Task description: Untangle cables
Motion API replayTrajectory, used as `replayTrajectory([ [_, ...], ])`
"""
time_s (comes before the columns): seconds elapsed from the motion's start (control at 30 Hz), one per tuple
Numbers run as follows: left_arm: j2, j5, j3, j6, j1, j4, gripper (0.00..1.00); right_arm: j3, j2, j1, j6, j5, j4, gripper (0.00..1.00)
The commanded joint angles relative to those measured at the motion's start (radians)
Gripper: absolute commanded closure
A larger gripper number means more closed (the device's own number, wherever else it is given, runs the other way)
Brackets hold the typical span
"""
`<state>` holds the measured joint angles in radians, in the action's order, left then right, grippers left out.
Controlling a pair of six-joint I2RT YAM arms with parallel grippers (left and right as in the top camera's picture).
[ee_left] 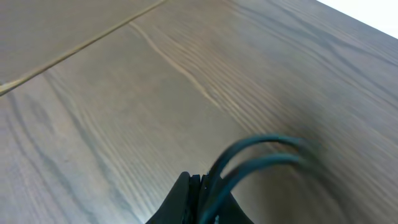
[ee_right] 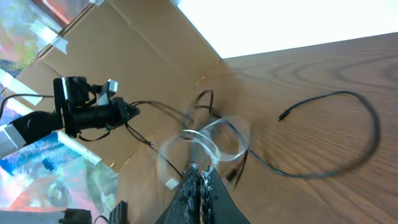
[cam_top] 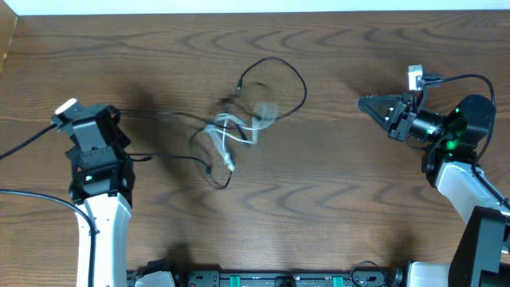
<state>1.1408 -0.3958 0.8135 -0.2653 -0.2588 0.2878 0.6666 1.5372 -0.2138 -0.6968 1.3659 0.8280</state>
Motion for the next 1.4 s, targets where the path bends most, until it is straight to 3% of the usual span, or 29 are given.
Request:
replayTrajectory([
  [0.0, -0.011, -0.024, 0.008, -0.003, -0.032, 0.003, 0.92, 0.003, -0.004, -0.027, -0.005, 0.022, -0.006, 0.99],
  [0.13, -0.011, 0.047, 0.008, -0.029, -0.044, 0.003, 0.92, 0.003, -0.004, -0.050, -0.005, 0.037, -0.011, 0.99],
  [0.33, -0.011, 0.278, 0.008, -0.028, -0.043, 0.003, 0.92, 0.002, -0.003, -0.039, -0.005, 0.039, -0.010, 0.98],
  [0.47, -0.011, 0.361, 0.008, -0.028, -0.043, 0.005, 0.83, 0.002, -0.003, -0.018, -0.001, 0.005, -0.010, 0.79],
  [0.63, 0.009, 0.507, 0.008, -0.026, -0.043, 0.014, 0.54, 0.002, -0.003, 0.027, 0.005, -0.061, -0.010, 0.46],
  [0.73, 0.038, 0.566, 0.008, -0.014, -0.043, 0.016, 0.47, 0.002, -0.003, 0.054, 0.006, -0.097, -0.010, 0.38],
  [0.97, 0.113, 0.690, 0.008, 0.046, -0.042, 0.018, 0.45, 0.002, -0.003, 0.109, 0.034, -0.182, -0.010, 0.26],
  [1.2, 0.169, 0.695, 0.008, 0.234, 0.023, 0.005, 0.45, 0.002, -0.003, 0.153, 0.055, -0.242, -0.010, 0.16],
  [1.37, 0.217, 0.695, 0.008, 0.287, 0.090, -0.055, 0.45, 0.002, -0.003, 0.163, 0.070, -0.249, -0.010, 0.16],
])
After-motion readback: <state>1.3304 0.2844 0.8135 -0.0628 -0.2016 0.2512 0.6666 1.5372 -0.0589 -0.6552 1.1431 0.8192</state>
